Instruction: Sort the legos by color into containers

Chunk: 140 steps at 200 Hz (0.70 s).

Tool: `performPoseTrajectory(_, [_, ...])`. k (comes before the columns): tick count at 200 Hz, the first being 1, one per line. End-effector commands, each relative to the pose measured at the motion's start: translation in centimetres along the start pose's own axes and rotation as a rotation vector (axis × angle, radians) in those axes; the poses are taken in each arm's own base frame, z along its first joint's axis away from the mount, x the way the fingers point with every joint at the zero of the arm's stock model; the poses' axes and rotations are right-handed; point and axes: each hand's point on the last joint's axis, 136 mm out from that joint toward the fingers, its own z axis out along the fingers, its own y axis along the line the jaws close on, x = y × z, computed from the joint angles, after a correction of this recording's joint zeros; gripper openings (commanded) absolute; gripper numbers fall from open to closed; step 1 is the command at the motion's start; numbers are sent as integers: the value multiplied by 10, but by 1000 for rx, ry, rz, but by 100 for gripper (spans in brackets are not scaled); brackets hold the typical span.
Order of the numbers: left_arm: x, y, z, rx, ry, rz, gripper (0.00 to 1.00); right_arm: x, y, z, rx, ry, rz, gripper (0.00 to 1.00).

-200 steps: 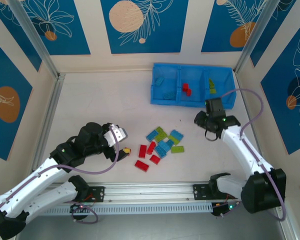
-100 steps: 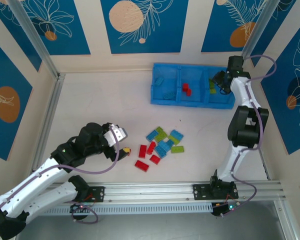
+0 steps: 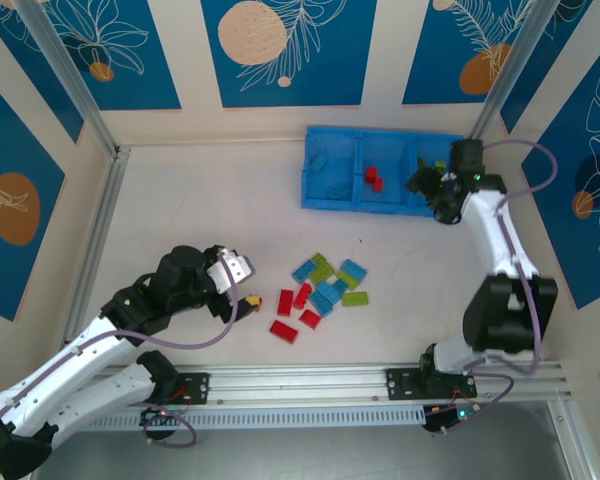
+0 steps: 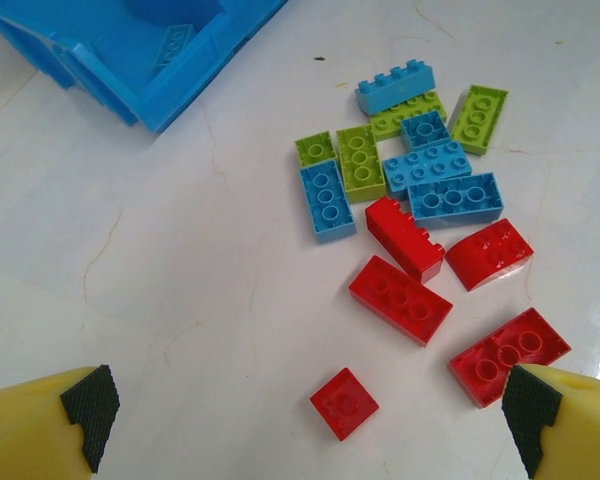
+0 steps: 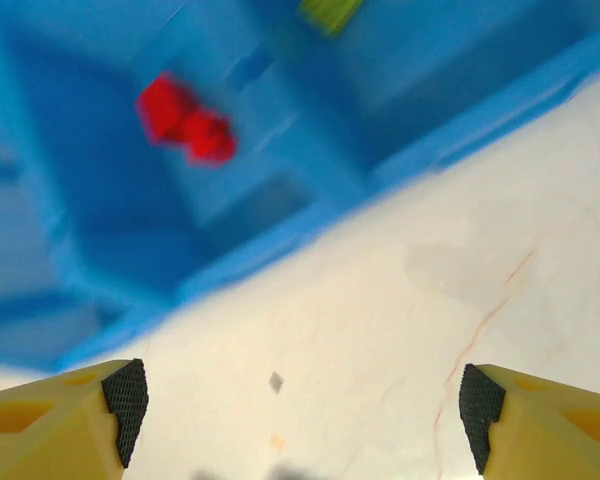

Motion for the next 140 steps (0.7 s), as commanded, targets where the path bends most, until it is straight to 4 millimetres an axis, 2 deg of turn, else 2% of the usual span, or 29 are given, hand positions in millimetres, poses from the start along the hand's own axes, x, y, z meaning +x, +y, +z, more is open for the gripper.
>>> performPoseTrajectory(1, [-3,-6,0,40,-28,31,100,66,32,-12,-105,77,-150,84])
performPoseTrajectory(15, [-1,-3,2,27,-11,7,100,114,46,-19,-144,136,-264,84])
performPoseTrajectory(30, [1,4,3,-5,39,-85,100,162,50,-24,-156,220,-323,84])
performPoseTrajectory(50, [-2,13,-6,-50,136,-407,100,213,52,-33,-155,332,-391,84])
performPoseTrajectory(76, [14,8,7,-63,187,-708,94,269,62,-52,-189,464,-502,84])
performPoseTrajectory(91, [28,12,19,-115,232,-786,87,288,69,-61,-208,510,-539,84])
performPoseTrajectory(105, [39,13,34,-143,302,-794,86,299,74,-65,-219,527,-567,84])
performPoseTrajectory(120, [50,14,50,-163,388,-790,85,301,75,-67,-207,518,-577,84])
performPoseTrajectory(140, [63,4,73,-126,482,-804,85,299,70,-68,-192,494,-563,84])
